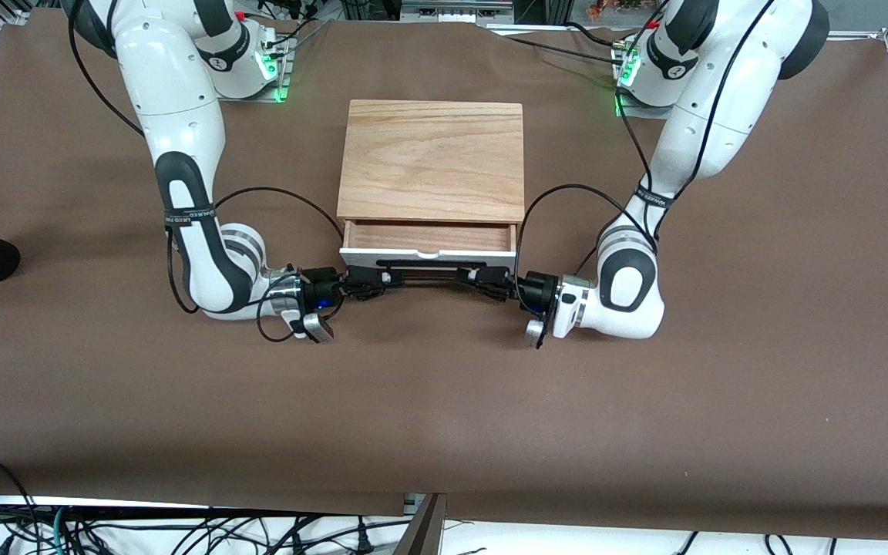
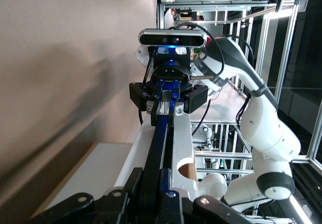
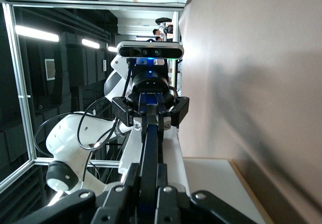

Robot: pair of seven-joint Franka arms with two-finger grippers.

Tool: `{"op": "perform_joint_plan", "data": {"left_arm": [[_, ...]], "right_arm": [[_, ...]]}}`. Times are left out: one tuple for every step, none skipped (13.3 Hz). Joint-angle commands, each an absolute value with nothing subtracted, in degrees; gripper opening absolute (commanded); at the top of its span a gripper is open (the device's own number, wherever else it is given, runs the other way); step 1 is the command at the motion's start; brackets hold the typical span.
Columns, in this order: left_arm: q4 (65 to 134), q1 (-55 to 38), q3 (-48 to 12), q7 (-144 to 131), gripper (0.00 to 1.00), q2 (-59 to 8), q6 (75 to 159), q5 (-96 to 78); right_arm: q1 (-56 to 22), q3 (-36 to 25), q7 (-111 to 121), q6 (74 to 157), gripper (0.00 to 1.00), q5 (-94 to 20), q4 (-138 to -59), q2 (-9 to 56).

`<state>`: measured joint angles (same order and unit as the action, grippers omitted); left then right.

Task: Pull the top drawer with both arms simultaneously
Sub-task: 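Pull the handle outward from the box with both grippers together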

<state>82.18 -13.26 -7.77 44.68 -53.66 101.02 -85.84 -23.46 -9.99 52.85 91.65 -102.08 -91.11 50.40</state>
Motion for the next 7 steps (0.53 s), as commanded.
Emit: {"op": "perform_joint_plan", "data": {"left_arm": [[77.18, -14.06, -8.17, 38.94, 0.00, -55.63, 99.32, -85.78], [76.99, -13.89, -8.09, 38.41, 0.00, -55.55, 99.32, -85.78], [76.73, -13.89, -8.00, 38.23, 0.00, -55.63, 99.32, -85.78], [75.42, -13.97, -8.00, 37.97, 0.00, -55.98, 99.40, -85.78], [74.28, -13.97, -8.00, 36.92, 0.00, -56.68, 99.40, -85.78], [73.66, -14.15, -8.00, 36.39, 0.00, -56.95, 99.40, -85.78], [73.57, -14.15, -8.00, 36.30, 0.00, -57.04, 99.40, -85.78]], "right_arm": [[-20.40, -10.37, 47.82, 96.85, 0.11, -104.33, -83.07, 53.96], [-19.78, -10.37, 47.29, 97.12, 0.11, -104.24, -82.10, 54.49], [-19.34, -10.37, 46.85, 97.47, 0.11, -104.15, -81.05, 54.93], [-18.99, -10.37, 46.85, 98.08, 0.11, -104.15, -79.99, 55.63], [-18.90, -10.37, 46.85, 98.96, 0.11, -104.15, -78.85, 56.24], [-18.90, -10.37, 45.98, 99.66, 0.11, -104.24, -77.71, 56.86], [-18.90, -10.37, 44.31, 100.28, 0.11, -104.24, -76.56, 57.21]]}}
